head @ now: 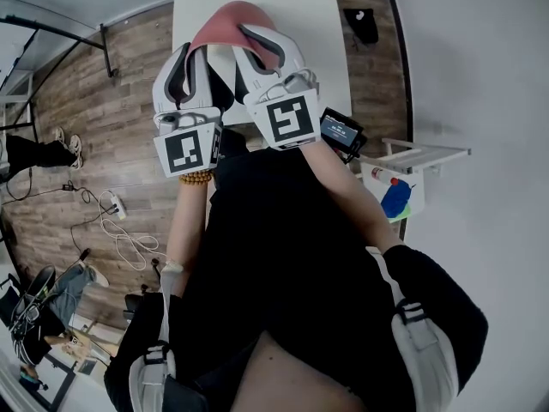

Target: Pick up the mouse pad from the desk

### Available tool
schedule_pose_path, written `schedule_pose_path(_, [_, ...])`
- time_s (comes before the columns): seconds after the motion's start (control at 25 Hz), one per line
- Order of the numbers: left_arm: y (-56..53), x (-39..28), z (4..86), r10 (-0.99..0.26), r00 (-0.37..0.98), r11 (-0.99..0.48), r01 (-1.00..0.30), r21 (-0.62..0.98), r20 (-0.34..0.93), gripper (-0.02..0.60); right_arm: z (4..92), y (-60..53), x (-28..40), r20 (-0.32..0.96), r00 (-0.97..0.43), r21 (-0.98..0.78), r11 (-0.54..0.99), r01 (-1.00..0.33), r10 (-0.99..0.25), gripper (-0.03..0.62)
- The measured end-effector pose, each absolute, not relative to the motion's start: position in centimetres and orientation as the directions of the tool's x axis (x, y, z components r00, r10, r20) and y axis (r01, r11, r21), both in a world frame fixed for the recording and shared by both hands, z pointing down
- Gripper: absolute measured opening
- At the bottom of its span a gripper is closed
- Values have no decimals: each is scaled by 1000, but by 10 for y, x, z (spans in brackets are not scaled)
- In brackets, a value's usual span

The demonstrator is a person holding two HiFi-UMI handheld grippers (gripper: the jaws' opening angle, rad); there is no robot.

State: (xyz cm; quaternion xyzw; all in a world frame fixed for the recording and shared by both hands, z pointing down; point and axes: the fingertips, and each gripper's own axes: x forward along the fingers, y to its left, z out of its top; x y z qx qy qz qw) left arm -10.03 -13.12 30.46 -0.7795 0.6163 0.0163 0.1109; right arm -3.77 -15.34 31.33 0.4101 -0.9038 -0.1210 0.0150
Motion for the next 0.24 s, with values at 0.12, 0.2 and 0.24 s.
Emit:
schedule_pose_path(0.12, [-143,-97,304,-955,252,-225,-959,-173,-159,28,315,-167,-35,-74,-662,221,635,-740,-746,49])
schedule_pose_path(0.2, [-153,-97,303,-953,259,-230,-956,-181,-156,28,315,-177,-35,-72,-666,212,641,-738,-742,49])
schedule_pose_path(0.24, [-158,-97,302,-953,261,-232,-955,-185,-154,28,314,-182,-35,-70,-669,207,645,-736,-740,48])
